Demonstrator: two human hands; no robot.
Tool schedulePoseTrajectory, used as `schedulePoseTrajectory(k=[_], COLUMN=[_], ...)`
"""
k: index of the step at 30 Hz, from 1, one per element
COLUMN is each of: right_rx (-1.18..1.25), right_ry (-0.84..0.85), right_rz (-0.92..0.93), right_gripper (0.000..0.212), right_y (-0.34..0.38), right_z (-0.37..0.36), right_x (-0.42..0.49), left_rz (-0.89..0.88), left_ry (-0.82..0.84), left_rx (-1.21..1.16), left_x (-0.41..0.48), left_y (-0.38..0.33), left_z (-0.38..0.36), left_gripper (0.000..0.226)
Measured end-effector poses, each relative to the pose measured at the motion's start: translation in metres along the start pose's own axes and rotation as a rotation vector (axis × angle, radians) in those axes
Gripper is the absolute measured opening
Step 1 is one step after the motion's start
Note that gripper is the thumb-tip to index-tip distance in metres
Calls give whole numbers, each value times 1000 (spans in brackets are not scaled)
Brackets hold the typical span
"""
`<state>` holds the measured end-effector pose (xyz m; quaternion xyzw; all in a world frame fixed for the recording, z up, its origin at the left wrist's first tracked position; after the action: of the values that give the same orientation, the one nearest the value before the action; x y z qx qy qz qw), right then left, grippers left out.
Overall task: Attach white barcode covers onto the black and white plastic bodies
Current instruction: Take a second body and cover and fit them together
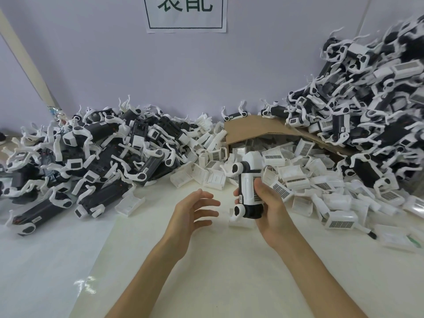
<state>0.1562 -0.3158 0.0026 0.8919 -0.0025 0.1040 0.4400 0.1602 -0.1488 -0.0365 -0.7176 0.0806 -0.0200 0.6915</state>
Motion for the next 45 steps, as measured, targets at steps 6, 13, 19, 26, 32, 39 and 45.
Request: schedulePoseTrajectory(k=[6,13,19,26,32,39,45], right_rx=[16,-419,-823,-745,-1006,-652,-613], right_ry=[70,140,-48,151,296,265,46], right_rz=[-53,-60,230,112,-112,-287,-221], right_gripper=[43,25,19,51,34,34,17], right_y=[-8,-21,5,23,42,33,87], right_z=[-9,-16,-4,-12,-20,-1,20], right_x=[1,-4,-4,4,9,-13,4], left_rz=[-261,-375,-367,-363,-407,-336,-295], left_ry=[46,-38,-100,-9,-5,-25,-190], left_rx=[292,461,440,480,519,378,254], left_x=[-10,-14,-12,-14,-15,-10,3], left_y=[-20,-25,-22,-24,-35,-35,-24], left_z=[-19,-24,-16,-20,-19,-11,18], left_gripper=[55,28,17,29,37,23,32])
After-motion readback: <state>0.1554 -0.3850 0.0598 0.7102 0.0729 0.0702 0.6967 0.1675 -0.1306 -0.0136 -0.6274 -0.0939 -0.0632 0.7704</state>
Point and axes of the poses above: each hand's wrist, its own x-axis towards the middle knuckle, its own z-axis out of the back of the hand, y = z × x, the point moved 9 cm from there along x, towards the middle knuckle, and after that the axes turned 12 degrees about x, right-handed, at the moved point
